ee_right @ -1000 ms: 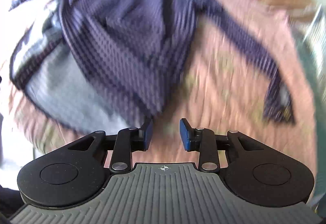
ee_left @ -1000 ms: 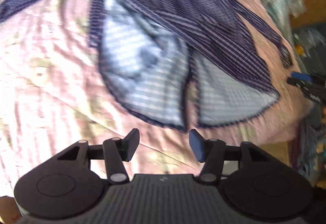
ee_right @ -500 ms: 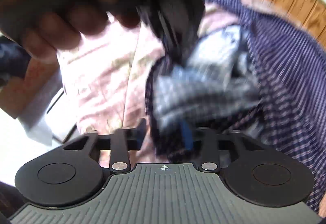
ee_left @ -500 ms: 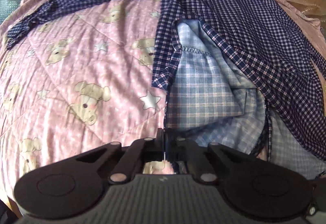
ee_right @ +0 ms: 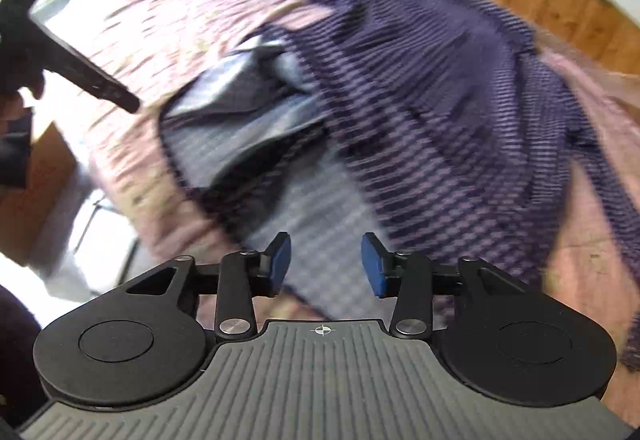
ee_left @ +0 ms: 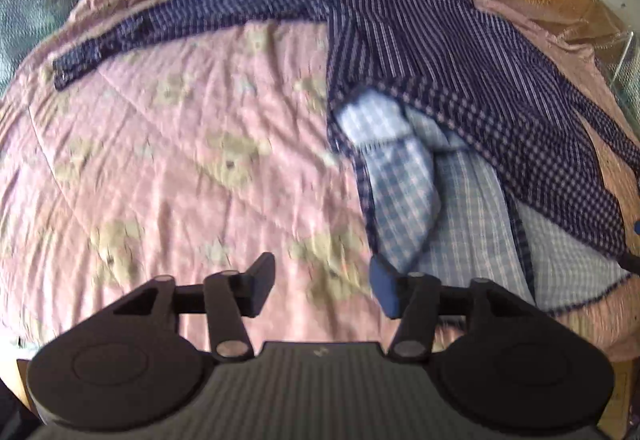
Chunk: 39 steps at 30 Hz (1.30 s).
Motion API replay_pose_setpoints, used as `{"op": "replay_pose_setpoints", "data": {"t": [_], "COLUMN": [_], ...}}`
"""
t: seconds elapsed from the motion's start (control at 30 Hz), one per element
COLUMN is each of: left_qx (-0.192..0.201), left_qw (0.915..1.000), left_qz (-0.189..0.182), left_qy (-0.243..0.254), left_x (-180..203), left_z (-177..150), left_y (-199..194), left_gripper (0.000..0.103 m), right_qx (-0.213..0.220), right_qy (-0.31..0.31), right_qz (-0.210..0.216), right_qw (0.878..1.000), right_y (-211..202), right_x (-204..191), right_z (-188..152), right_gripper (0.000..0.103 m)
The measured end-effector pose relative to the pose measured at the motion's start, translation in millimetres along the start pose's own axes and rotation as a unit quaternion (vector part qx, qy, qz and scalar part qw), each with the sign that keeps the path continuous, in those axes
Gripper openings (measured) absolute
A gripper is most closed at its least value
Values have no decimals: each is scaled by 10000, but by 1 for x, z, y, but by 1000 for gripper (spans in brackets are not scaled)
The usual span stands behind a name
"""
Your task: Fold clothes
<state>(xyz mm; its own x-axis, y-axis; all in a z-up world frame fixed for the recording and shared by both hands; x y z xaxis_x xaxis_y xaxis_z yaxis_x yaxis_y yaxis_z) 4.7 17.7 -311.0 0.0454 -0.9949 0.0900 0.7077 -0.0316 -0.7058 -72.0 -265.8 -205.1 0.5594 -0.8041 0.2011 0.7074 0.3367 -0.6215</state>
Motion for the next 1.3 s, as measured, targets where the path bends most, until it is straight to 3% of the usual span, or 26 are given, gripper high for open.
{"op": "replay_pose_setpoints", "data": {"t": [0.13, 0.2, 0.23, 0.27, 0.47, 0.57, 0.7, 0.8, 0.83, 0.87, 0.9, 0.97, 1.03, 1.1, 1.13, 1.17, 1.2, 1.23, 1.3], "left_qx": [87, 48, 23, -7, 582, 344, 164, 469, 617, 727, 747, 655, 356, -29, -130, -27, 142, 311, 558], "left_qw": [9997, 9994, 9991, 9988, 9926, 9887, 9853, 9855, 9843, 9828, 9816, 9813, 9853, 9890, 9901, 9905, 9899, 9891, 9876], "left_qz": [-203, -290, -320, -312, -561, -450, -232, -441, -409, -408, -438, -443, -565, -764, -846, -867, -843, -820, -812], "left_qy": [47, 207, 289, 372, 911, 1388, 1688, 1570, 1604, 1648, 1705, 1753, 1573, 1264, 1117, 1066, 1127, 1187, 1222], "left_x": [14, 23, 26, 29, 21, 13, 13, 29, 36, 43, 50, 62, 66, 64, 62, 61, 61, 60, 52], "left_z": [34, 41, 42, 43, 23, -17, -44, -23, -14, -4, 4, 16, 22, 19, 17, 18, 18, 19, 15], "left_y": [57, 77, 81, 81, -8, -36, -35, -18, -10, -1, 12, 41, 69, 89, 94, 86, 72, 57, 22], "left_gripper": [63, 55, 20, 1, 0, 0, 3, 33, 52, 64, 64, 64, 60, 37, 17, 5, 5, 5, 4], "right_qx": [-486, -744, -873, -919, -567, -508, -1115, -1248, -1253, -1185, -1101, -770, -419, -334, -306, -277, -366, -483, -667], "right_qy": [-604, -908, -1059, -965, 265, 731, 993, 1197, 1249, 1224, 1182, 1041, 872, 655, 543, 432, 376, 332, 394], "right_qz": [-364, -512, -586, -574, -1204, -1236, -1413, -1661, -1746, -1800, -1845, -1943, -1795, -1541, -1409, -1276, -1175, -1082, -960], "right_qw": [9963, 9918, 9888, 9894, 9908, 9883, 9786, 9708, 9686, 9688, 9695, 9724, 9790, 9853, 9881, 9905, 9917, 9924, 9924], "right_y": [31, 48, 56, 57, 0, -27, -25, -23, -23, -23, -22, -28, -29, -19, -14, -9, -1, 7, 16], "right_x": [18, 26, 30, 35, 91, 101, 103, 105, 105, 107, 108, 102, 97, 87, 82, 77, 75, 75, 77], "right_z": [-29, -43, -50, -52, -52, -79, -126, -139, -141, -136, -129, -111, -94, -85, -82, -78, -81, -85, -94], "right_gripper": [56, 45, 28, 0, 0, 0, 0, 0, 4, 10, 13, 37, 53, 59, 64, 65, 64, 56, 20]}}
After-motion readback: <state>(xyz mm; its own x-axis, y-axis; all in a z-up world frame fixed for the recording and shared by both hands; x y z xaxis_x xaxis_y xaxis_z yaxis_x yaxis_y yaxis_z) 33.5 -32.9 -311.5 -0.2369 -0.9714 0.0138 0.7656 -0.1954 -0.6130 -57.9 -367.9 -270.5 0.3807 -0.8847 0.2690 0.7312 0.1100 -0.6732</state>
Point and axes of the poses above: each gripper's, at about its wrist camera, not at the fingertips, and y roughly the way its jaws point, x to its right, z to its top, the point moved 6 cm from there along y, roughly the way its jaws point, and after that the axes turned 14 degrees about x, right-handed, at the moved point
